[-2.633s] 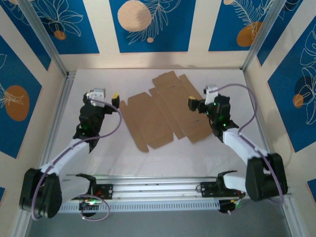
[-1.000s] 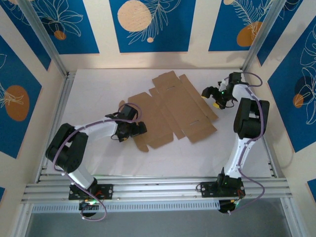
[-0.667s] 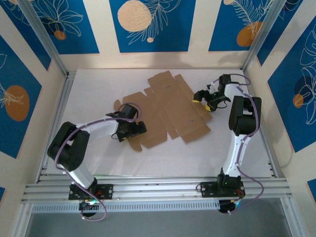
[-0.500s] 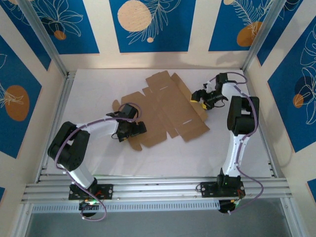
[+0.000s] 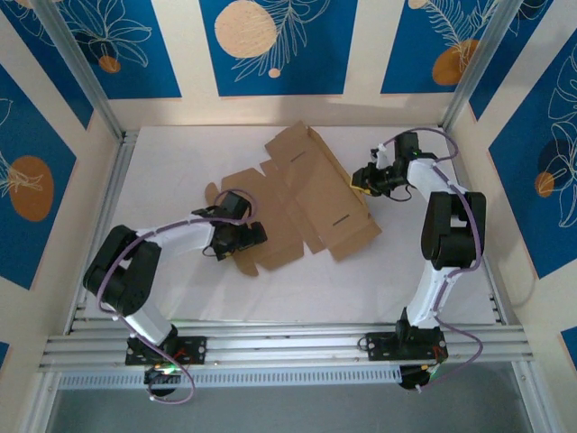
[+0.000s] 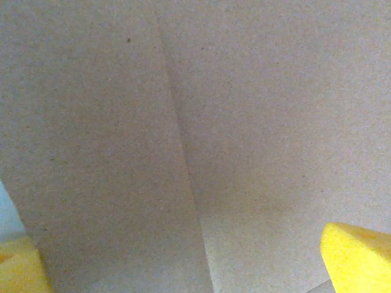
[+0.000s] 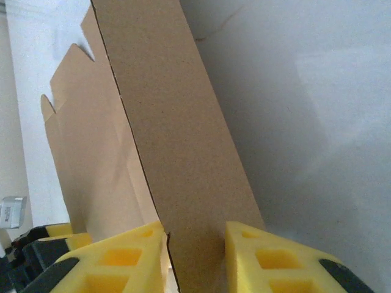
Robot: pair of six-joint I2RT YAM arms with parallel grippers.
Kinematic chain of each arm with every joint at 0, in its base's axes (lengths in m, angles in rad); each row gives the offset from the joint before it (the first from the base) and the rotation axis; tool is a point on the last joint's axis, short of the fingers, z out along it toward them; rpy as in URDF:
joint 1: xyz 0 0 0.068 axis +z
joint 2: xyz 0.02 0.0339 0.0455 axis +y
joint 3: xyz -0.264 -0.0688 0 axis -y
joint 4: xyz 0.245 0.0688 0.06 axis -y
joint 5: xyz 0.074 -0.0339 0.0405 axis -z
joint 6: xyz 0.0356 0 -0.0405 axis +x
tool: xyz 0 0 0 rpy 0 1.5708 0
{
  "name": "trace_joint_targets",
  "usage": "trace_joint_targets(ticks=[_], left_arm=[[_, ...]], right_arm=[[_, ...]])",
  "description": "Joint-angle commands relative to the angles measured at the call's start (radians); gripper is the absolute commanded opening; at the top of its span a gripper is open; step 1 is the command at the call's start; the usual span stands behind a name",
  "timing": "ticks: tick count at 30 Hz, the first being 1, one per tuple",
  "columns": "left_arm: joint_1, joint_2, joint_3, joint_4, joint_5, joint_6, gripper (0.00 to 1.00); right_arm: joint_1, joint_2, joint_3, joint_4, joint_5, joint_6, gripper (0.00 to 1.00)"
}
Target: Fold the paper box
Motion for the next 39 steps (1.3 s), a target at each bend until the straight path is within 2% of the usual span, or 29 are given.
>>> trace_joint_targets(ticks=[1, 4, 12, 14, 16, 18, 20, 25, 31, 36, 39], left_arm=[[0.018, 0.023, -0.049, -0.090, -0.064, -0.005, 1.00], [0.021, 0.017, -0.043, -0.092, -0.053, 0.001, 1.00], [0.022, -0.038, 0.001, -0.139, -0.038, 0.034, 1.00], [0.021, -0.061, 0.019, -0.149, -0.020, 0.044, 1.00], [0.021, -0.082, 0.063, -0.178, 0.000, 0.063, 1.00], [0.021, -0.107, 0.124, -0.217, 0.011, 0.088, 1.00], [0.021, -0.137, 0.184, -0.248, 0.017, 0.113, 1.00], [0.030, -0.187, 0.343, -0.310, 0.041, 0.156, 1.00], [0.078, -0.179, 0.463, -0.319, 0.181, 0.148, 1.00], [0.105, -0.194, 0.396, -0.324, 0.200, 0.132, 1.00], [0.149, -0.226, 0.302, -0.249, 0.280, 0.084, 1.00]], right_arm=[[0.022, -0.010, -0.004, -0.016, -0.003, 0.000, 0.25], [0.034, -0.004, 0.013, -0.037, 0.062, -0.019, 0.16], [0.109, -0.028, 0.041, -0.060, 0.311, -0.141, 0.01], [0.143, -0.057, 0.047, -0.042, 0.397, -0.175, 0.00], [0.186, -0.103, 0.021, 0.023, 0.504, -0.252, 0.00], [0.249, -0.165, -0.045, 0.157, 0.627, -0.402, 0.00], [0.286, -0.216, -0.090, 0.268, 0.674, -0.525, 0.00], [0.304, -0.272, -0.048, 0.331, 0.616, -0.684, 0.00], [0.345, -0.298, -0.002, 0.353, 0.598, -0.846, 0.00], [0.342, -0.309, 0.023, 0.355, 0.611, -0.892, 0.00], [0.341, -0.330, 0.004, 0.381, 0.597, -0.909, 0.00]])
